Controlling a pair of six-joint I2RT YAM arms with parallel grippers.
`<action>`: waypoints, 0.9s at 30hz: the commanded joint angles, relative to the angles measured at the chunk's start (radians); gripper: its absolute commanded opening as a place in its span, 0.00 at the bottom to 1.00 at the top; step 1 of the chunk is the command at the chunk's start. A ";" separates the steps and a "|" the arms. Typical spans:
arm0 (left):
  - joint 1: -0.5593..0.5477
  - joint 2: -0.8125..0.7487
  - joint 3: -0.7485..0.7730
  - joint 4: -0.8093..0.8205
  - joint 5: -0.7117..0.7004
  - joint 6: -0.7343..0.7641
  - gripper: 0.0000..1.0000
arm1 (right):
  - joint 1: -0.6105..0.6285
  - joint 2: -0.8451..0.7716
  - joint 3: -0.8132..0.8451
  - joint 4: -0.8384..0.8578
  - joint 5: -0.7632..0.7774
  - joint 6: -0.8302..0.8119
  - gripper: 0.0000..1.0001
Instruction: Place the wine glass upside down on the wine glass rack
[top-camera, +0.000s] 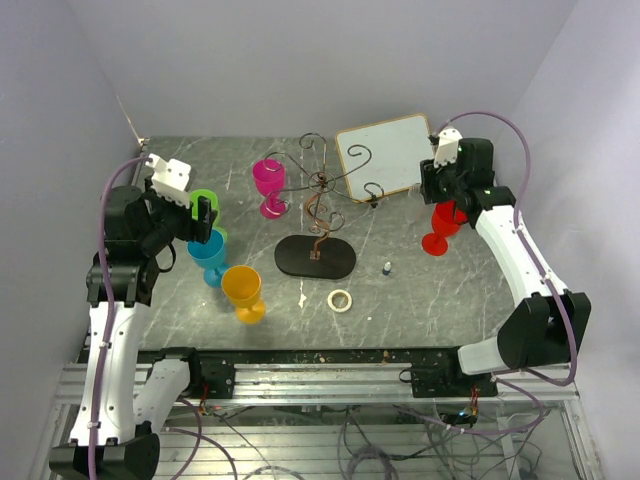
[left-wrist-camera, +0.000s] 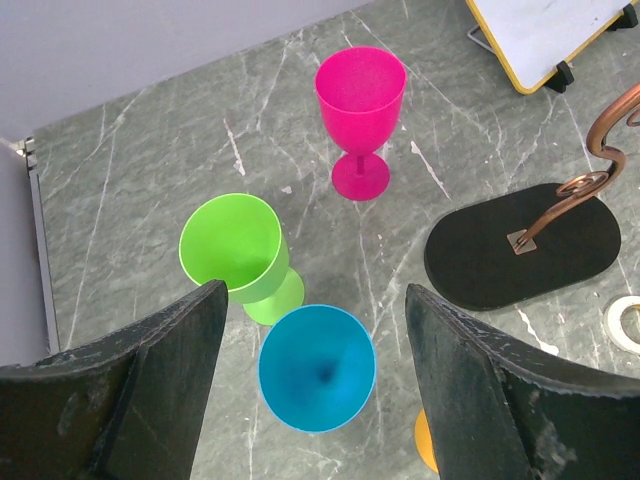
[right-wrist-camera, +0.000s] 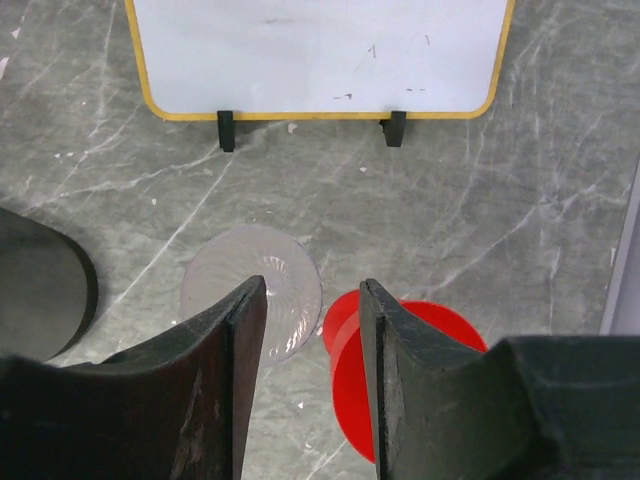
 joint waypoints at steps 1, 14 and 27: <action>0.012 -0.020 0.019 0.036 0.031 0.012 0.82 | 0.006 0.028 0.047 0.016 0.039 0.002 0.41; 0.013 -0.014 0.022 0.041 0.037 0.018 0.82 | 0.007 0.071 0.060 -0.007 0.020 -0.005 0.26; 0.013 0.003 0.053 0.028 0.057 0.019 0.83 | 0.007 0.076 0.106 -0.034 0.004 -0.027 0.00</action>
